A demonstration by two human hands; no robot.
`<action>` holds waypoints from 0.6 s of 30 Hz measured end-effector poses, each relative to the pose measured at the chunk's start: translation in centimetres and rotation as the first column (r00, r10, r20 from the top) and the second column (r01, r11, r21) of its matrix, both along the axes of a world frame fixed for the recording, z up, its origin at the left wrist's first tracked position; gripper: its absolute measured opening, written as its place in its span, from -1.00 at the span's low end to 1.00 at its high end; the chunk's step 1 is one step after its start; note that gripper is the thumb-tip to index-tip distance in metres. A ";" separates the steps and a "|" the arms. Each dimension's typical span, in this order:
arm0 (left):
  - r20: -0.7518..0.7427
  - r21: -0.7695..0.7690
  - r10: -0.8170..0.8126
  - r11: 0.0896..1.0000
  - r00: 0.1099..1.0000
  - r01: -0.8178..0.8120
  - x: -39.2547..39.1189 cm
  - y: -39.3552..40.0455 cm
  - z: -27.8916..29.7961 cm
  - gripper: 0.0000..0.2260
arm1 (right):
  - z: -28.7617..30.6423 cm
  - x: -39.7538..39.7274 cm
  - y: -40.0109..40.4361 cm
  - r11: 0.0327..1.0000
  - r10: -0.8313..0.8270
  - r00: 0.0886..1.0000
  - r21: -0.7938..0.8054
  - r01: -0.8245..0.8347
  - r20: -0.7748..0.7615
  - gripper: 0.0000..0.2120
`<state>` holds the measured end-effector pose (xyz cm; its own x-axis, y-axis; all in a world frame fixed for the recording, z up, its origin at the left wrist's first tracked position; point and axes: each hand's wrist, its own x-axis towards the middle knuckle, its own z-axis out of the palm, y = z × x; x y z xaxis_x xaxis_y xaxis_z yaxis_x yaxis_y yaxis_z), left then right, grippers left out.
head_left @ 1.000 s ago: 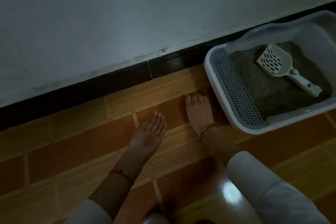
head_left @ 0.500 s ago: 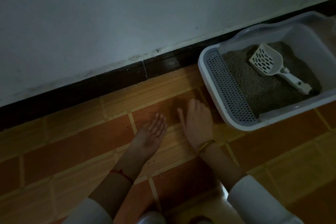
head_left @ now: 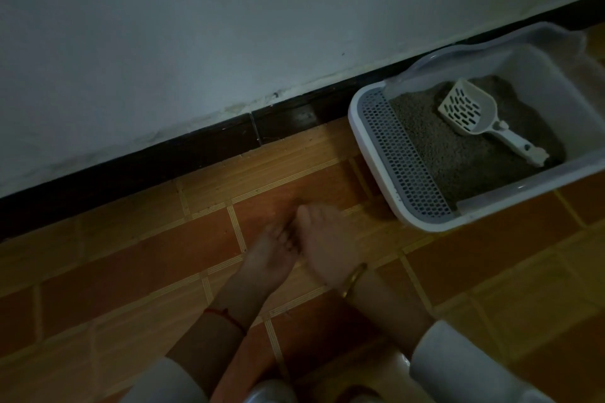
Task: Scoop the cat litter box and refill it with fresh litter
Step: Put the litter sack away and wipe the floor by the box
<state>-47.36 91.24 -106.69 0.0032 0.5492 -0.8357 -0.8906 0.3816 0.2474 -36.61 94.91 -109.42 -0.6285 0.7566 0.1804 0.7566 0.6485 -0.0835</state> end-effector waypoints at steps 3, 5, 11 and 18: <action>0.016 -0.034 0.038 0.999 0.999 -0.037 0.4 0.5 0.6 -0.73 | 1.2 -0.9 -1.0 0.998 -0.010 0.995 -0.067 0.004 -0.095 -0.92; 0.046 -0.025 0.074 0.997 0.996 -0.073 -0.2 0.4 0.8 -0.72 | 1.2 -0.2 1.2 0.979 -0.182 0.980 -0.107 0.173 -0.075 -0.82; 0.137 -0.003 0.162 0.987 0.977 -0.164 -1.9 0.3 0.7 -0.70 | -1.9 1.5 8.2 0.924 -0.368 0.876 0.019 0.382 0.310 -0.62; 0.113 0.025 0.114 0.993 0.987 -0.117 -1.8 0.6 0.9 -0.72 | -2.6 0.9 9.2 0.974 -0.200 0.886 0.180 0.135 0.419 -0.76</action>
